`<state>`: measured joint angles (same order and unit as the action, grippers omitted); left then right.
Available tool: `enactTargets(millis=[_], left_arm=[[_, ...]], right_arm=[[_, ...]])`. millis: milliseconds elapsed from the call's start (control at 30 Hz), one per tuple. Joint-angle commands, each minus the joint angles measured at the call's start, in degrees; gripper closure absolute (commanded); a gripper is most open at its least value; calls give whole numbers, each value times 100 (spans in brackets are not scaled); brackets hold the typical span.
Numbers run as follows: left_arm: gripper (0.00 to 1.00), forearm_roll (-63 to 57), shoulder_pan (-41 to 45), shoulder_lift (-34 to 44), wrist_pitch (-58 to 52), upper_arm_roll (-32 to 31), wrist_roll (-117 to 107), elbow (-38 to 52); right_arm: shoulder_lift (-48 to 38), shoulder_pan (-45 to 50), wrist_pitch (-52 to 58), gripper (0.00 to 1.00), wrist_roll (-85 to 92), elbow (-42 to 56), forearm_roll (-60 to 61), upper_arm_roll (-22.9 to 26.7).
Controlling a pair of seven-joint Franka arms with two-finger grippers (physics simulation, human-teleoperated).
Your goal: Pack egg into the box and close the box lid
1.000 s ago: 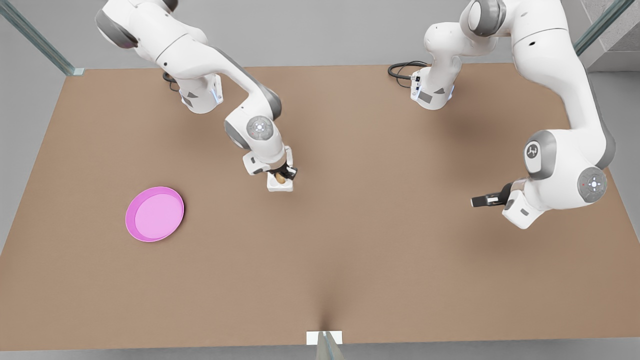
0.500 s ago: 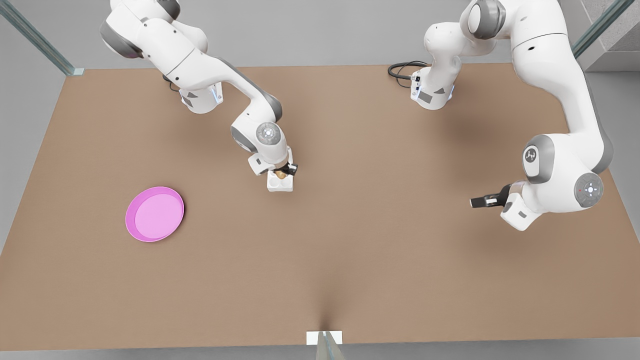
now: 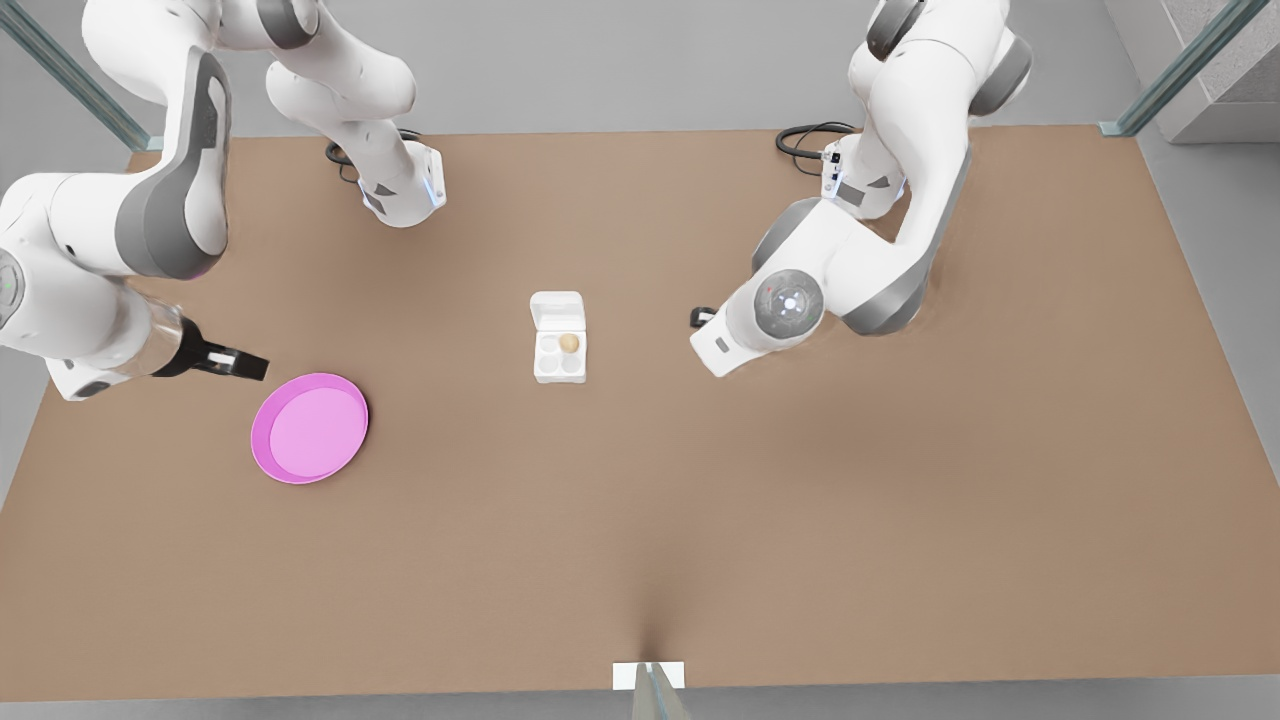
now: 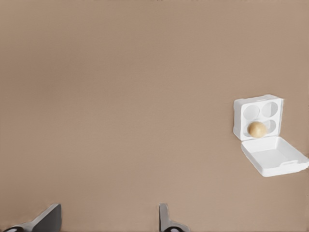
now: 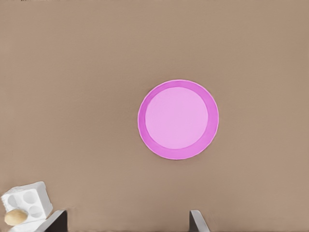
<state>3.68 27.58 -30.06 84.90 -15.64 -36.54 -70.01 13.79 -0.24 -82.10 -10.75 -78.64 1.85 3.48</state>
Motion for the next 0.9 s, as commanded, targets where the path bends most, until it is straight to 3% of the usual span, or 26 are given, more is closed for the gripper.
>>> enactTargets(millis=[0, 67, 133, 233, 300, 467, 633, 867], left_arm=[[13, -456, 307, -26, 62, 0, -535, 14], [25, -438, 1179, -184, 412, -27, -836, 14], [27, 563, 1329, -272, 439, -18, -1434, 5], [31, 871, 1513, -571, 1257, -27, -2138, -47], [31, 872, 1610, -755, 2029, -18, -2041, -47], [31, 599, 1838, -615, 2118, -18, -1751, -820], [31, 608, 2243, -518, 3990, -18, -1857, -1682], [31, 292, 2278, -826, 4474, -9, -1795, -1779]], right_arm=[[-8, 33, -208, 0, 3, -55, 17, 3], [-43, 68, -562, 0, 441, -319, 8, -32], [-131, 76, -737, 0, 627, -442, 35, -102], [-131, 112, -702, 0, 627, -433, 44, -102], [-123, 94, -676, 0, 618, -424, 44, -172], [-105, 68, -694, 0, 635, -424, 44, -172], [-96, 33, -711, 0, 627, -424, 52, -172], [-79, 42, -720, 0, 627, -416, 52, -164]])
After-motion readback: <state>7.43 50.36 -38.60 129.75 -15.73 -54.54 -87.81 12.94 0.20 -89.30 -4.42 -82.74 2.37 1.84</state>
